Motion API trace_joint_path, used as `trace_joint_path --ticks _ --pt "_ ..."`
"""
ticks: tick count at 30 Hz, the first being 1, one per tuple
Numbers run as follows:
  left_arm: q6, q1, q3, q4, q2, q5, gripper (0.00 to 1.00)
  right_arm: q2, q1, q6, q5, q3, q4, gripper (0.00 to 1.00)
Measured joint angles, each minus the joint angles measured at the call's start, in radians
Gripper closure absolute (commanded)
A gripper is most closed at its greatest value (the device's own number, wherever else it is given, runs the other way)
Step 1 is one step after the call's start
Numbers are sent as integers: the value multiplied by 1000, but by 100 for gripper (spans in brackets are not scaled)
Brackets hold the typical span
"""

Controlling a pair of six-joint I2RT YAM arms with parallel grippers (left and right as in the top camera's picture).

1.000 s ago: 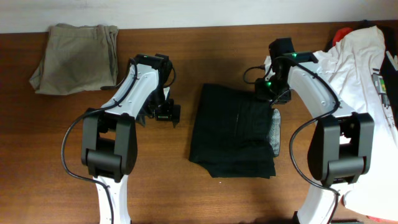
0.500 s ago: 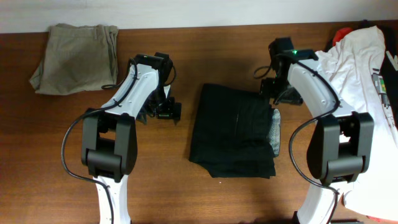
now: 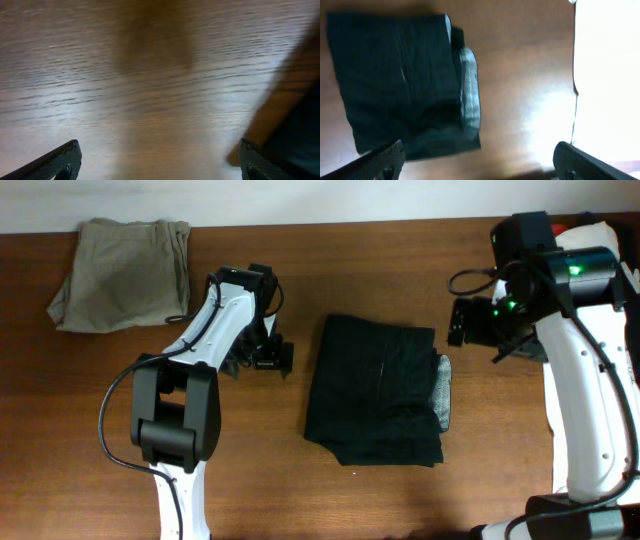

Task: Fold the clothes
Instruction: 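Move the right arm away and grasp the folded trousers with the left gripper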

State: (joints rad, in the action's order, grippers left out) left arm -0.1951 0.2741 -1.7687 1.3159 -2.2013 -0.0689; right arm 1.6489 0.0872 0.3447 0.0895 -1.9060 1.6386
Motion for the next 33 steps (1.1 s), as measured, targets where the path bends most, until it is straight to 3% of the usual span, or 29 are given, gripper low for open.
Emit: trace_joint_path --ticks 4,8,13,21,30,31,33 --pt "3 0 0 -31 0 -70 1 -5 0 35 91 0 41 1" --pt "46 4 5 -116 0 -157 1 -5 0 49 158 0 -28 1" --pt "129 6 12 -164 0 -304 1 -5 -11 48 165 0 -88 1" --pt "189 51 155 -282 3 -481 1 -4 -216 48 130 0 -116 1" --pt "196 143 227 -403 26 -594 2 6 -225 47 127 0 -117 1" --pt "195 146 229 -413 27 -594 9 6 -225 47 126 0 -117 1" --pt "199 148 230 -423 27 -585 54 6 -225 48 126 0 -118 1"
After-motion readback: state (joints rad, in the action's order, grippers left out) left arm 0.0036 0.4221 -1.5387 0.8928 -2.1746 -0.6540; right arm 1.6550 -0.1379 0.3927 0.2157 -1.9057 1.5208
